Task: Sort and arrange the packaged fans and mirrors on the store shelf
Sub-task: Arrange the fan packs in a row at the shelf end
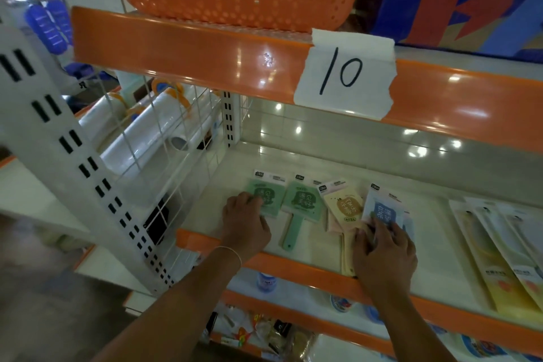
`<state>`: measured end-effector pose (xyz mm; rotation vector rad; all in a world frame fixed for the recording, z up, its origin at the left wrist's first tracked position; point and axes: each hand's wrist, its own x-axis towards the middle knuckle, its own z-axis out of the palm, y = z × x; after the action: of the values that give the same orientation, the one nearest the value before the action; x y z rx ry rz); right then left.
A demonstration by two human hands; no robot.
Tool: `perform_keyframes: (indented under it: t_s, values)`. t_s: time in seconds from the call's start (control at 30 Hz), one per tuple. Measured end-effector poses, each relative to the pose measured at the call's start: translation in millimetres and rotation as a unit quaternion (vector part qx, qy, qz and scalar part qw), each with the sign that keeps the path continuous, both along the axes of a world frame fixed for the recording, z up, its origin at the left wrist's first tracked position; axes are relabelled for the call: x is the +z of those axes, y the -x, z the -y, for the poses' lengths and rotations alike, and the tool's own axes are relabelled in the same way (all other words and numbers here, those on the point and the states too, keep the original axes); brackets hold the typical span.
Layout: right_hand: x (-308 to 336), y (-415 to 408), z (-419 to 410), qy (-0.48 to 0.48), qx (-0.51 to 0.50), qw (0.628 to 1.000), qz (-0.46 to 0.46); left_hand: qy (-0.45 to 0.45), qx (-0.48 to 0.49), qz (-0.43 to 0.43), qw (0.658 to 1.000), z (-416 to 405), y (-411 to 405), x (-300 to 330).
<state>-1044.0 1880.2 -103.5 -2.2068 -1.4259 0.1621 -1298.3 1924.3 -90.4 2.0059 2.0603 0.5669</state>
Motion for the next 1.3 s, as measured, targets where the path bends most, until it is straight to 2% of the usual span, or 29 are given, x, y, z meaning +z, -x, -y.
perform_keyframes:
  t_s: [0.17, 0.3, 0.47, 0.6, 0.9, 1.3]
  values:
    - [-1, 0, -1, -0.001, 0.000, 1.000, 0.005, 0.010, -0.015, -0.015, 1.000, 4, -11, 0]
    - [-1, 0, -2, 0.000, 0.001, 1.000, 0.003, 0.032, -0.008, -0.092, 0.995, 10, -28, 5]
    - [-1, 0, 0, 0.004, 0.002, 1.000, 0.004, -0.008, -0.130, -0.146, 0.981, -2, -47, 2]
    - [-1, 0, 0, 0.008, 0.000, 1.000, 0.002, 0.004, -0.196, -0.181, 0.964, -8, -55, 1]
    - [-2, -1, -1, 0.000, -0.001, 1.000, -0.003, 0.060, -0.159, -0.154, 0.973, 11, -49, -3]
    - [1, -1, 1, 0.001, 0.006, 1.000, -0.014, 0.050, -0.150, -0.167, 0.973, 15, -49, 1]
